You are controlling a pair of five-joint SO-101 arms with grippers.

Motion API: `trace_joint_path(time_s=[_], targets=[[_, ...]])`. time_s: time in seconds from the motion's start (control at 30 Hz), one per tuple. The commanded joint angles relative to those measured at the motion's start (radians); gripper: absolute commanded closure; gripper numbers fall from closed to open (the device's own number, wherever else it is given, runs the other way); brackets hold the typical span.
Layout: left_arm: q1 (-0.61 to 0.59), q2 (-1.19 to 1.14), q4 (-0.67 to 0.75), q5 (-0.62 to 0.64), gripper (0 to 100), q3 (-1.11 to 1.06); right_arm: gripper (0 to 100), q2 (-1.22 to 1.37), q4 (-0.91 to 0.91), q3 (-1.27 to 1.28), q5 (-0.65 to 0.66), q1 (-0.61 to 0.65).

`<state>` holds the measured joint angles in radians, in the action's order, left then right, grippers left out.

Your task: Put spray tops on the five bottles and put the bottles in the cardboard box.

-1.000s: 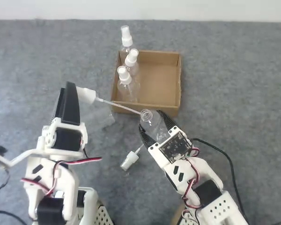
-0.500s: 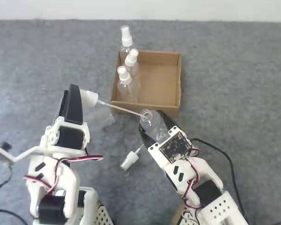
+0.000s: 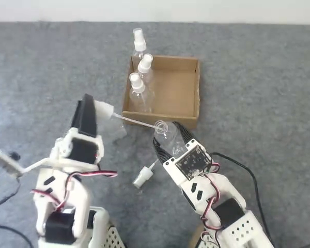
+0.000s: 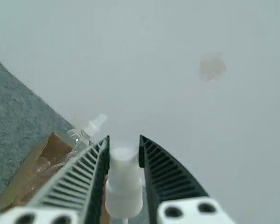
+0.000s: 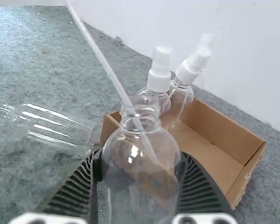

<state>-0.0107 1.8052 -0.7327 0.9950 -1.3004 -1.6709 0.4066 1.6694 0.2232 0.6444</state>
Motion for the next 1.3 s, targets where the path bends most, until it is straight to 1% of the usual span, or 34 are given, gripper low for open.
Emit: trace_joint_path(time_s=[0.0, 0.2, 0.43, 0.53, 0.7, 0.8, 1.0, 1.17, 1.27], targets=[[0.057, 0.020, 0.002, -0.044, 99, -0.016, 94.0, -0.025, -0.022, 0.020, 0.020, 0.008], [0.087, 0.020, 0.012, -0.051, 99, -0.036, 94.0, -0.019, -0.019, 0.020, 0.020, 0.042], [0.091, 0.020, 0.158, -0.051, 99, -0.137, 94.0, -0.019, -0.019, 0.020, 0.020, 0.042], [0.091, 0.020, 0.189, -0.051, 99, -0.157, 94.0, -0.019, -0.019, 0.020, 0.020, 0.042], [0.114, 0.020, 0.187, -0.054, 99, -0.157, 94.0, -0.019, -0.019, 0.020, 0.020, 0.042], [0.163, 0.020, 0.170, -0.110, 99, -0.159, 94.0, -0.019, -0.019, 0.020, 0.020, 0.042], [0.272, 0.020, 0.123, -0.167, 99, -0.159, 94.0, -0.019, -0.019, 0.020, 0.020, 0.042], [0.292, 0.020, 0.129, -0.180, 99, -0.183, 94.0, -0.019, -0.019, 0.020, 0.020, 0.042], [0.325, 0.020, 0.124, -0.193, 99, -0.185, 94.0, -0.019, -0.019, 0.020, 0.020, 0.042]])
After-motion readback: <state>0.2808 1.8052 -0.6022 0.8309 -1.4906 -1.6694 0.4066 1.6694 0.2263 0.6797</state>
